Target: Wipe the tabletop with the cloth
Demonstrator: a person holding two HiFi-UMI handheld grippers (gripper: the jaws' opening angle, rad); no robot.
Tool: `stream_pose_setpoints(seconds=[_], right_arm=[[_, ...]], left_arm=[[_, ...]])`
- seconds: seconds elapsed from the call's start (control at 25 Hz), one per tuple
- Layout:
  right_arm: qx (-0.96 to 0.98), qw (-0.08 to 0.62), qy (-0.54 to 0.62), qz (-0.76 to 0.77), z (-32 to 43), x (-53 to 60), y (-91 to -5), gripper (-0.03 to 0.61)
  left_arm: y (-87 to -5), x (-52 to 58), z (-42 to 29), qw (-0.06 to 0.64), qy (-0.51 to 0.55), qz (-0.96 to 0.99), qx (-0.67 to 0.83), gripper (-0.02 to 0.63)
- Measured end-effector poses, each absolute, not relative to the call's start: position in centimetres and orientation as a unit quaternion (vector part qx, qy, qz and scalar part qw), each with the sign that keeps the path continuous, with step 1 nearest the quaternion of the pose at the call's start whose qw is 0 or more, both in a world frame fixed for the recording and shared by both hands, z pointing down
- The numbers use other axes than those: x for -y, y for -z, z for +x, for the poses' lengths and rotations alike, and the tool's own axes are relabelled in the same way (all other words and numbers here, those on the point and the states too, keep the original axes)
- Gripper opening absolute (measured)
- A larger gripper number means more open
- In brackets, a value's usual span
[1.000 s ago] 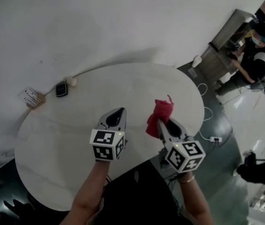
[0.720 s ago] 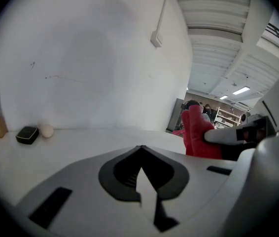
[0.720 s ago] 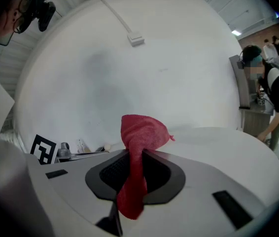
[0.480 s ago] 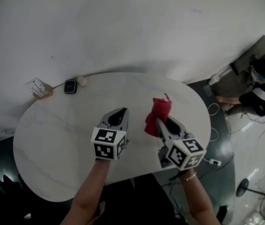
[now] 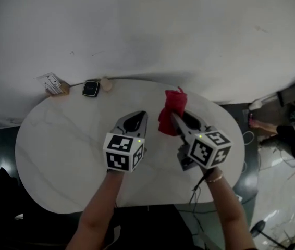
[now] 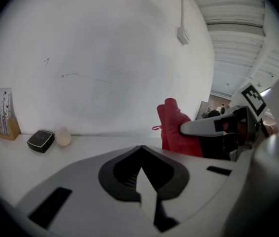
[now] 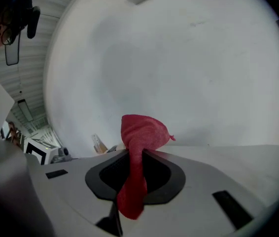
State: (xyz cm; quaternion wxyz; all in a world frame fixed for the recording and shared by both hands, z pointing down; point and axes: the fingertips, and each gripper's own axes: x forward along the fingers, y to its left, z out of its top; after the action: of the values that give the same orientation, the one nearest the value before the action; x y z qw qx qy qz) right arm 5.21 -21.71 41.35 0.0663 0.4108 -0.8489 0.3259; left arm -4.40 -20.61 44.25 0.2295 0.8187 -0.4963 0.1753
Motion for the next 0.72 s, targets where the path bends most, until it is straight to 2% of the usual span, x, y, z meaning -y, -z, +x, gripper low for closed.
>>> stream_pose_setpoints(seconds=[0.44, 0.72], right_arm=[[0.871, 0.095, -0.361, 0.32, -4.1, 29.0, -45.4, 0.063], [0.845, 0.179, -0.381, 0.331, -4.6, 29.6, -49.4, 0.063]], left_arm=[[-45.6, 24.2, -10.1, 0.237, -0.17, 0.784, 0.548, 0.002], [-46.4, 24.7, -9.8, 0.246, -0.173, 0.781, 0.547, 0.002]])
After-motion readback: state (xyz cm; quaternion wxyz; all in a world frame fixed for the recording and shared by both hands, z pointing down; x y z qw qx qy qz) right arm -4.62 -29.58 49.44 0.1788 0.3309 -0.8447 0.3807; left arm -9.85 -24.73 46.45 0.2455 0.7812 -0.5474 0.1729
